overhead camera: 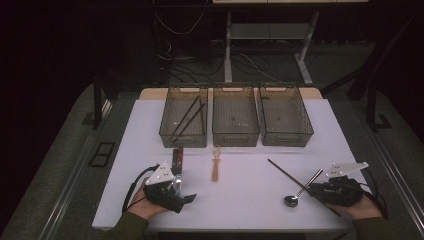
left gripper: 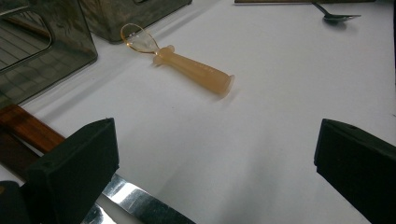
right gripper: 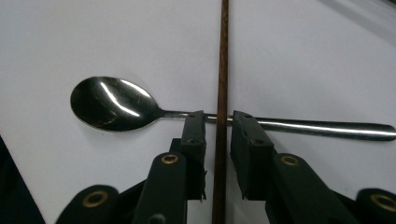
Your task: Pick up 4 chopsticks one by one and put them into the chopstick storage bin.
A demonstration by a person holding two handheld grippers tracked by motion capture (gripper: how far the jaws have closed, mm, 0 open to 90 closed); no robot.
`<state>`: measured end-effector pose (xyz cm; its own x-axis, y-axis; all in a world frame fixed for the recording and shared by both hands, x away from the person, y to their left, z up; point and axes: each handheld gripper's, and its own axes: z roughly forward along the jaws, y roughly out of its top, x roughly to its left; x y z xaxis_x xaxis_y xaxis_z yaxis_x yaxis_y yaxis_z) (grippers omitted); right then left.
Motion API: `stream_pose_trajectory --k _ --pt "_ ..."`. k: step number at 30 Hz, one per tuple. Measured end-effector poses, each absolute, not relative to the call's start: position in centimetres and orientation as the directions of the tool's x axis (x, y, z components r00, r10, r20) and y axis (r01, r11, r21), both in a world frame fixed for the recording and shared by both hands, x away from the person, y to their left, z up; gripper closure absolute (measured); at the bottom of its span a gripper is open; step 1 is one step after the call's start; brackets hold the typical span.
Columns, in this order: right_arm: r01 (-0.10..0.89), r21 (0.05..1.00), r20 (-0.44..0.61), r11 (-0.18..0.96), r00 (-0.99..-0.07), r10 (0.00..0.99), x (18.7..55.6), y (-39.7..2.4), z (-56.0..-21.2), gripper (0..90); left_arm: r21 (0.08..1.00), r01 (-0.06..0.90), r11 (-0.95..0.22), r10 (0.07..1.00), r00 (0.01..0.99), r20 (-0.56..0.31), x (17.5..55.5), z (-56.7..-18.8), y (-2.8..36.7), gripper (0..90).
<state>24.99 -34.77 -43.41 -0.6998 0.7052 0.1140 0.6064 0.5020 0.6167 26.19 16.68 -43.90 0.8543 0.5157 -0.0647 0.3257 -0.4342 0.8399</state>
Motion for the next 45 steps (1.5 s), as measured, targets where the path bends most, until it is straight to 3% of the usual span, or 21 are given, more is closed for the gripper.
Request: stream_pose_trajectory --k 10,20,45 --pt "0.594 0.584 0.059 0.554 -0.711 0.701 25.0 -34.5 -43.9 84.3 0.84 0.326 -0.435 0.517 0.853 -0.063 26.1 -43.9 16.6 0.0" --pt "0.609 0.584 0.087 0.536 -0.704 0.705 25.2 -34.7 -43.9 84.9 0.841 0.324 -0.434 0.516 0.854 -0.062 26.1 -43.9 16.6 0.0" --pt "0.562 0.693 0.155 0.451 -0.727 0.669 26.8 -33.3 -41.4 84.9 0.841 0.33 -0.429 0.519 0.852 -0.07 26.2 -44.0 16.6 0.0"
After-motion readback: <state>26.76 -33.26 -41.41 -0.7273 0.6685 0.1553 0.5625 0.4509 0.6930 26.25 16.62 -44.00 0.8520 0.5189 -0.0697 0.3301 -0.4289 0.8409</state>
